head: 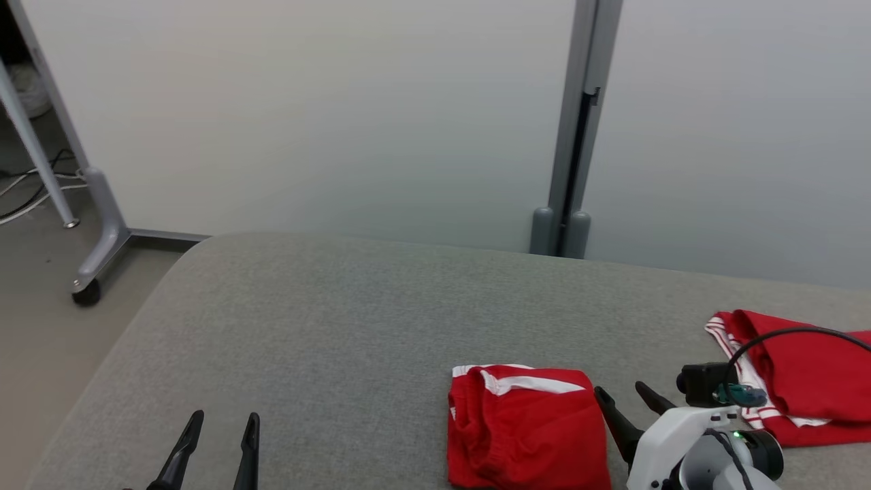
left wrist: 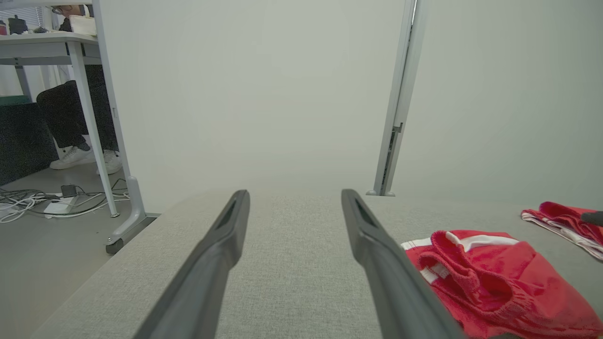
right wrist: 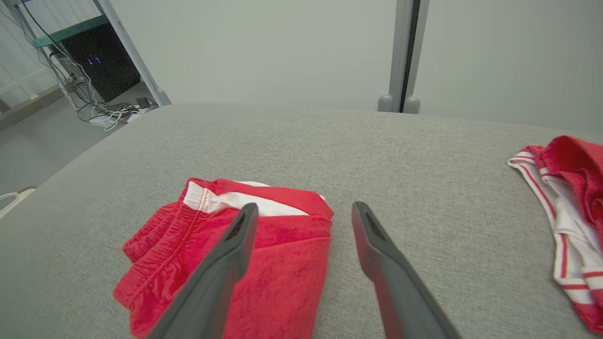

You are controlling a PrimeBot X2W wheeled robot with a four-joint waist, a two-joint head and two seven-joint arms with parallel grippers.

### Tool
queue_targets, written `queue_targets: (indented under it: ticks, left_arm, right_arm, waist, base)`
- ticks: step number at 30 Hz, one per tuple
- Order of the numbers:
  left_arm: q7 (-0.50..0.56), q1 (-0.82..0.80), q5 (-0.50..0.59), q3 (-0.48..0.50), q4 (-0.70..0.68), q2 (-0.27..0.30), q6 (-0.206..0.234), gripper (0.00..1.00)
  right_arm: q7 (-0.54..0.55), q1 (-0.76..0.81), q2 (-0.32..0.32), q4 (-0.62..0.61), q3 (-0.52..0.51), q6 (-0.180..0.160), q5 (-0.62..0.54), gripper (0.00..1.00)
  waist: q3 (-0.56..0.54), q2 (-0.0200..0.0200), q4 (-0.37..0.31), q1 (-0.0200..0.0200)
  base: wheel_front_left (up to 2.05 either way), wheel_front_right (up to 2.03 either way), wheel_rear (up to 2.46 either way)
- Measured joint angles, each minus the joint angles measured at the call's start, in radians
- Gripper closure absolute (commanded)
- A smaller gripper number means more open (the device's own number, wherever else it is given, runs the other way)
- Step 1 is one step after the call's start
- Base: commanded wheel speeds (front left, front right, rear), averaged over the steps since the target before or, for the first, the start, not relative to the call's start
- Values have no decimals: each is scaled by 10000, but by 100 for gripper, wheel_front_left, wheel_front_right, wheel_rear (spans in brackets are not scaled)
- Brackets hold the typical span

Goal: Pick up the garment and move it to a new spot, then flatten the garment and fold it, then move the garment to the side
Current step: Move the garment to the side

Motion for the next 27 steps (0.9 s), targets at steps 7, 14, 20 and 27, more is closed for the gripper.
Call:
queue_targets:
  ticks: [7,14,20,27]
  left_arm:
    - [161,-94,-13,52,-29,236,-8,0]
    - [265,-95,-100,21,-155,311,-15,0]
    - [343,-170,-105,0,-232,380,-40,0]
    - [447,-251,-161,-25,-299,479,-54,0]
  right_arm:
    - [1133,-648,196,2117,288,2,834,0]
    - [1593,-904,462,3751,104,2,1254,0]
    - [1576,-1179,587,4725,-265,2,1626,0]
    - [1618,-1432,662,5202,-385,2,2033,100]
  waist:
    - [176,0,986,0]
    - [315,0,1605,0]
    - [517,0,1830,0]
    - [686,0,1980,0]
  base:
    - [0,0,0]
    - [0,0,0]
    - [0,0,0]
    - [0,0,0]
